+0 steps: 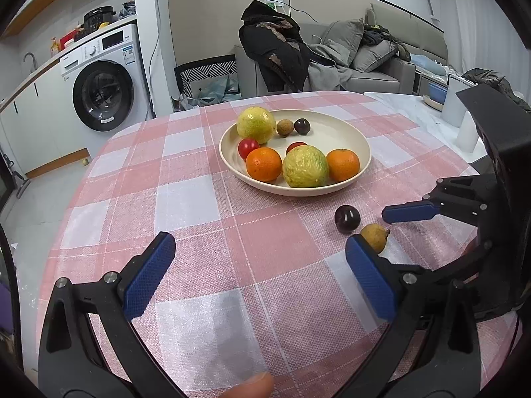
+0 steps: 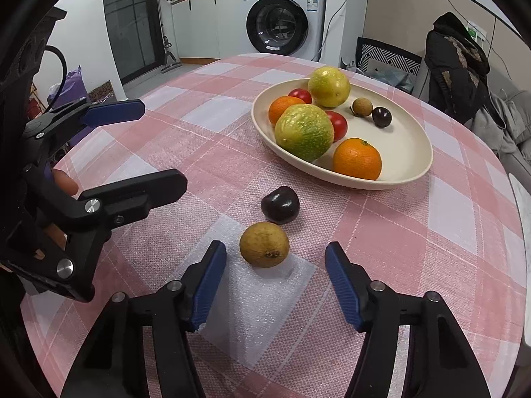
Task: Organize fruits
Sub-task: 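Withdraw both tools from the plate toward the plum and brown fruit, then grasp the small brown fruit with the right tool while the left tool grasps the dark plum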
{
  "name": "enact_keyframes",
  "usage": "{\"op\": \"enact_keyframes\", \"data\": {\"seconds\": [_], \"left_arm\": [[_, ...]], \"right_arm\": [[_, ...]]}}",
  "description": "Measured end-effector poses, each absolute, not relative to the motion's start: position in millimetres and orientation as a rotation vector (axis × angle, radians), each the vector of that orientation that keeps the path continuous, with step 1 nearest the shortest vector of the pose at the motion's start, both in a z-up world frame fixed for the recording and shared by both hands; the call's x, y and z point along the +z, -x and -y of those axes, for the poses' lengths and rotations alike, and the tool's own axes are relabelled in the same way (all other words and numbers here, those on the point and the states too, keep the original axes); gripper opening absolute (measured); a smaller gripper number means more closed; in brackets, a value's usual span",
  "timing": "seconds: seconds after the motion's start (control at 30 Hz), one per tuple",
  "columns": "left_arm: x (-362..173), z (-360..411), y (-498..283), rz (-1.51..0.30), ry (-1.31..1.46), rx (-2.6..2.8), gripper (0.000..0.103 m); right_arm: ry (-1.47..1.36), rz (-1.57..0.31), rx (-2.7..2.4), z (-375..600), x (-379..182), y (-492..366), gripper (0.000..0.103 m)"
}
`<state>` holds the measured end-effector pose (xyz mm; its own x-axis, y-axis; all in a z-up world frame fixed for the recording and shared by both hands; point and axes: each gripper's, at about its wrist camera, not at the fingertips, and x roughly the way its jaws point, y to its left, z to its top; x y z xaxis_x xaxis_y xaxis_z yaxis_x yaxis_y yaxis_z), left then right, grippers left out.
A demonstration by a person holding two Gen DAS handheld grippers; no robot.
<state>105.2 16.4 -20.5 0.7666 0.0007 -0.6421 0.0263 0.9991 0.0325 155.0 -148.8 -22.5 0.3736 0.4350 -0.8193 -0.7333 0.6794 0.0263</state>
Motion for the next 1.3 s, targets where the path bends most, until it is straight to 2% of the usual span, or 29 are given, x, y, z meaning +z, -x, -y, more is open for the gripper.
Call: {"op": "enact_keyframes", "data": {"seconds": [0.23,0.3,0.43,0.67,0.93,1.3], "left_arm": [[-21.1,-16.3,-105.5,-0.700,-0.044,-0.014,0.102],[-21.1,-16.5,-105.5,-0.699,-0.041,-0.014,0.102],[-21.1,-16.1,-105.5,-0.700,-0.042,-0.013,0.102],[-22.7,-16.3,-105.9,-0.701,-0.041,-0.014,0.102],[-29.1,-14.6,-110.6,-0.731,-0.038,-0.030,0.102],[-44.5,20.7,-129.5,-0.842,-0.103,-0.090,0.100]], "right_arm": [[0.358,-0.917,0.782,148.5,-22.4,-155.8,0.050],[0.346,-0.916,0.783,149.5,-21.8,-156.6,0.040],[0.338,-0.915,0.788,150.0,-20.4,-156.2,0.030],[0.360,-0.888,0.790,148.6,-17.8,-150.1,0.029],[0.245,-0.828,0.699,177.7,2.3,-165.4,0.029],[0.139,-0.840,0.588,202.5,8.1,-189.4,0.029]]}}
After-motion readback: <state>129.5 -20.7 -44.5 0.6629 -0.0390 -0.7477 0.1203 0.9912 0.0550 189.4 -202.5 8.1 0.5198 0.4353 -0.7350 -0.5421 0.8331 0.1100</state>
